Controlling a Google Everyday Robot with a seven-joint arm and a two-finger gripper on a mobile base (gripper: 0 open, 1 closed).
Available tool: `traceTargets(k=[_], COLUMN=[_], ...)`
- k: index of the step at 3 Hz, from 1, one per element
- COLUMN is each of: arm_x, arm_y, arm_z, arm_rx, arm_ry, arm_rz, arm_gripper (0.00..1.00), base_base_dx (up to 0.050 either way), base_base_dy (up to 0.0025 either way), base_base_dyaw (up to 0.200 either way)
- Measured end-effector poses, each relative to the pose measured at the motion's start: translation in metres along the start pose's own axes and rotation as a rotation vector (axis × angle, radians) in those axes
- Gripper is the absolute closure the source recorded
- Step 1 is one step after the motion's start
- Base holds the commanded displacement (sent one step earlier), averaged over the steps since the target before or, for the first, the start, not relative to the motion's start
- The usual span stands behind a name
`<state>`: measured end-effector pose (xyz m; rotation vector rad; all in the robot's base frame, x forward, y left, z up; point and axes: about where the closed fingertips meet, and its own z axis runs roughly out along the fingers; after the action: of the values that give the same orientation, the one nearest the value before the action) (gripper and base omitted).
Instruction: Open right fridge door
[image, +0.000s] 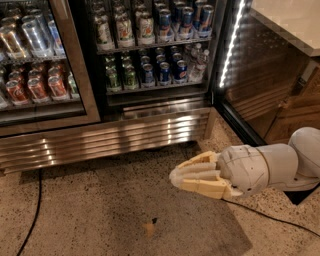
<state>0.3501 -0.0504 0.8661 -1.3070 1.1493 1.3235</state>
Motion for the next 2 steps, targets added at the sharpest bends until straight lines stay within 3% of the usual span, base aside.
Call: traceTargets(k=[1,2], arm_x=[0.0,0.0], arm_y=[0.0,0.0], arm_z=[0.0,0.0002], arm_rx=[0.0,0.0], arm_ry=[0.0,0.0], arm_rz=[0.0,0.0], arm_gripper=[0.11,0.0], base_base_dx=[0.0,0.0], base_base_dy=[0.0,0.0], base_base_dyaw=[0.0,0.0])
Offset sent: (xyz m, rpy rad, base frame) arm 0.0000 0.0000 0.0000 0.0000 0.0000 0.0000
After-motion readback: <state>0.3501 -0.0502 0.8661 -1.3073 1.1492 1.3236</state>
